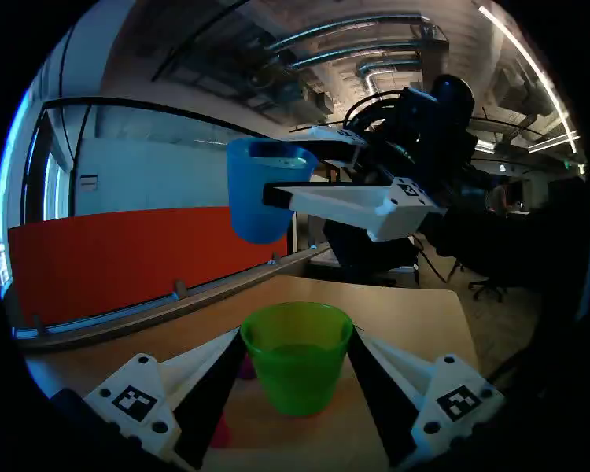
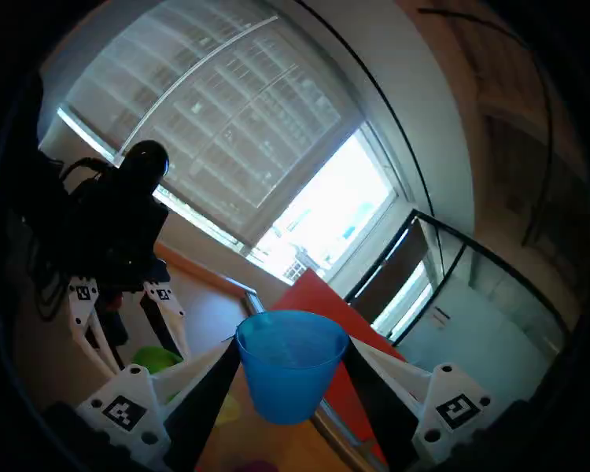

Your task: Pour water

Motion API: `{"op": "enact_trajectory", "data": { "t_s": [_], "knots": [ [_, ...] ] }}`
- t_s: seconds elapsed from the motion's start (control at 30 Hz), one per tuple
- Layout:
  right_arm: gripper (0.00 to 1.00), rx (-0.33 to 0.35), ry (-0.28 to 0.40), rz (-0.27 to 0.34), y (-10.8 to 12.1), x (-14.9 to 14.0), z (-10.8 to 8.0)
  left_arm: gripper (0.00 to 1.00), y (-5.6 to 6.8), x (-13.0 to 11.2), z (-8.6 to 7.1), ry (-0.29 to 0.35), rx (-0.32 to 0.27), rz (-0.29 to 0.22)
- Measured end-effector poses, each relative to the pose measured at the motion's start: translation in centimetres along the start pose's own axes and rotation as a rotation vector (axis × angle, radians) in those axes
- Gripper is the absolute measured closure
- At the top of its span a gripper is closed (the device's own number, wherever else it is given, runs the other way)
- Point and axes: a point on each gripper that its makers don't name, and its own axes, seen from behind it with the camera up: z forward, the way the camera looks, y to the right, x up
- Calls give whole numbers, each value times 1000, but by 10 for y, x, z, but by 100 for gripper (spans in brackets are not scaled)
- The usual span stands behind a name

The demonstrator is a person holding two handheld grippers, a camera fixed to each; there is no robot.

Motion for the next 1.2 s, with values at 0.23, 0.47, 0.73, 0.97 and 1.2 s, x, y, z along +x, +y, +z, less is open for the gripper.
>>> {"op": "enact_trajectory", "data": {
  "t_s": [0.23,0.47,0.73,0.97,1.2],
  "knots": [
    [7,25,-18,204,-4,-4,3,13,-1,0,-1,-5,2,5],
    [7,45,-7,395,-4,-2,4,12,1,1,-1,-7,1,12],
    [7,76,8,563,-4,-1,3,13,-2,1,-2,-10,4,8],
    [7,84,24,630,-1,-1,2,13,-2,-5,-1,-29,2,19],
    [7,85,14,614,-2,-6,0,12,-2,-7,0,-49,-3,22]
  ]
}}
